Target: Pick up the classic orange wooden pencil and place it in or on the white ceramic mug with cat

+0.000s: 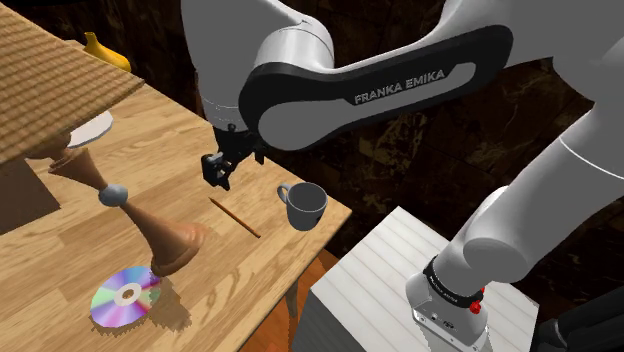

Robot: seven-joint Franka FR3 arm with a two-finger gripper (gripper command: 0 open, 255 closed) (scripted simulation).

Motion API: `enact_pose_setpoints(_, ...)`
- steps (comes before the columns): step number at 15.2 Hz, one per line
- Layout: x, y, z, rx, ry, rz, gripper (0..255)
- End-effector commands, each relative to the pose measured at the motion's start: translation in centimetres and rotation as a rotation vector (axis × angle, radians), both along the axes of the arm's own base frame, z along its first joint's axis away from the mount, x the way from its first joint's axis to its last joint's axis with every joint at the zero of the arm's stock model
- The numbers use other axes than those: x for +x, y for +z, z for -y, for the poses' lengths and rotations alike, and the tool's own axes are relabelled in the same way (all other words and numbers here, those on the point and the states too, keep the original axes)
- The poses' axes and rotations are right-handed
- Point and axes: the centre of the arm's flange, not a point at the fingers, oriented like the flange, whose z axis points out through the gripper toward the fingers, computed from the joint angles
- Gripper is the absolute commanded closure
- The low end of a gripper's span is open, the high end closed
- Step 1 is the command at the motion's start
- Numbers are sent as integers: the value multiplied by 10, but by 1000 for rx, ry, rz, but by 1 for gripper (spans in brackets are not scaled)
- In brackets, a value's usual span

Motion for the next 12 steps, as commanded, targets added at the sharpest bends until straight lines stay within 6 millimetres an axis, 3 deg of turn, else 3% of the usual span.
enact_pose_setpoints(1, 7, -24, -12, -20, 1, -39, 0)
enact_pose_setpoints(6, 17, -88, -37, -72, 4, -138, 0)
enact_pose_setpoints(12, 19, -122, -34, -79, 4, -150, 0)
